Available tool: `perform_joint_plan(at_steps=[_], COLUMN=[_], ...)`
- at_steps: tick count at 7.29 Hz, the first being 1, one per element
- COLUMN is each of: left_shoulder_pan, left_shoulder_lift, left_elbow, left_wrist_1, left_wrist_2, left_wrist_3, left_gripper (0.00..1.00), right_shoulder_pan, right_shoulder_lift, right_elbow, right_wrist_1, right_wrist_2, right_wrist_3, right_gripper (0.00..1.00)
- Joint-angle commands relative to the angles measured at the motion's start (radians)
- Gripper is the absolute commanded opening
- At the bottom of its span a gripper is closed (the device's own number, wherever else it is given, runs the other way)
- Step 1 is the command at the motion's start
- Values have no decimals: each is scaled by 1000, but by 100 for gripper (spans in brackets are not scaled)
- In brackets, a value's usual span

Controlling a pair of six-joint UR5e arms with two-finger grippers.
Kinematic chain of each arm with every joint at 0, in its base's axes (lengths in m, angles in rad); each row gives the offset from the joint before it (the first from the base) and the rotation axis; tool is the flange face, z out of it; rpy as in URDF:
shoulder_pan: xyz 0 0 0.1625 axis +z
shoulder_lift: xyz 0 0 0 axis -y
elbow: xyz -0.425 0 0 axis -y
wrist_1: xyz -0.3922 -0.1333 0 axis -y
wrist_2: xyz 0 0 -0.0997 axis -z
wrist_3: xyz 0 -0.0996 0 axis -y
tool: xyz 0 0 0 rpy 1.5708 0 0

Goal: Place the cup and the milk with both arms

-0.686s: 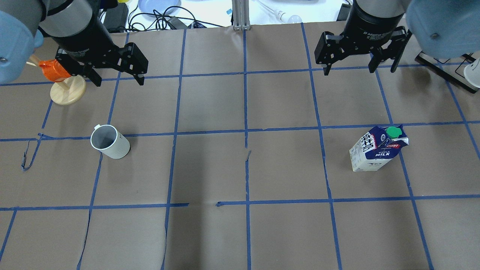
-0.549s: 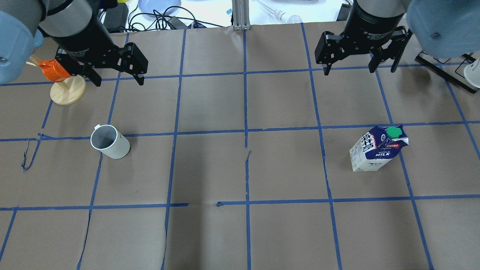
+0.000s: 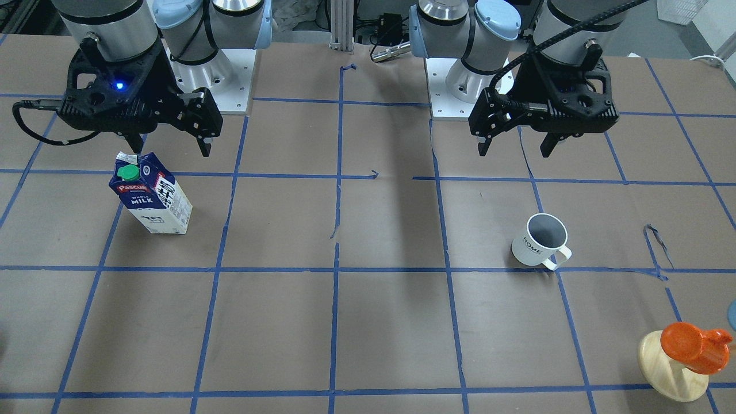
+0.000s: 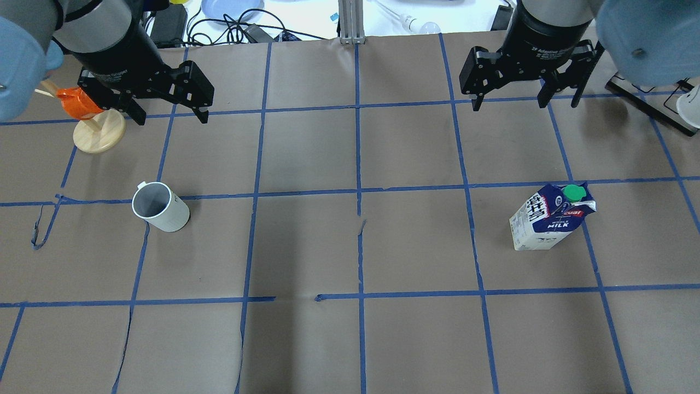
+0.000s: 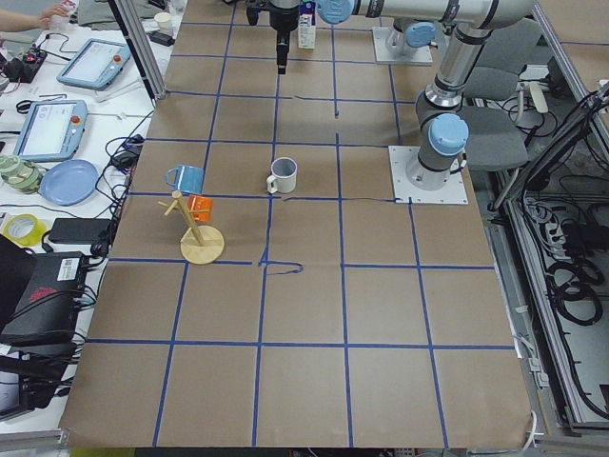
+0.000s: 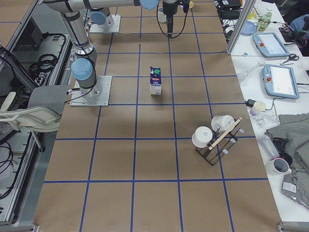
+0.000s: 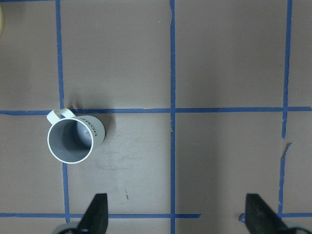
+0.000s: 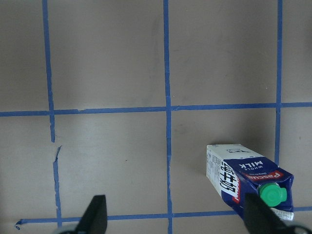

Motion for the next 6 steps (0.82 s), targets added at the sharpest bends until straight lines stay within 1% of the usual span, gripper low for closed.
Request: perform_joint_plan(at_steps=[1,6], left_shoulder_pan=[18,28], left_shoulder_lift=[7,8], left_elbow=[-6,-21], left_wrist_1=[-19,-22], left_wrist_2=[-2,-1], left_wrist_3=[10,17], left_gripper=[100,100], right_shoulder_pan=[-1,2], right_shoulder_lift=[3,8], right_elbow=[3,6], right_wrist_1=[0,-1], right_wrist_2=[-1,-3], right_wrist_3=[3,9], right_gripper=[100,100])
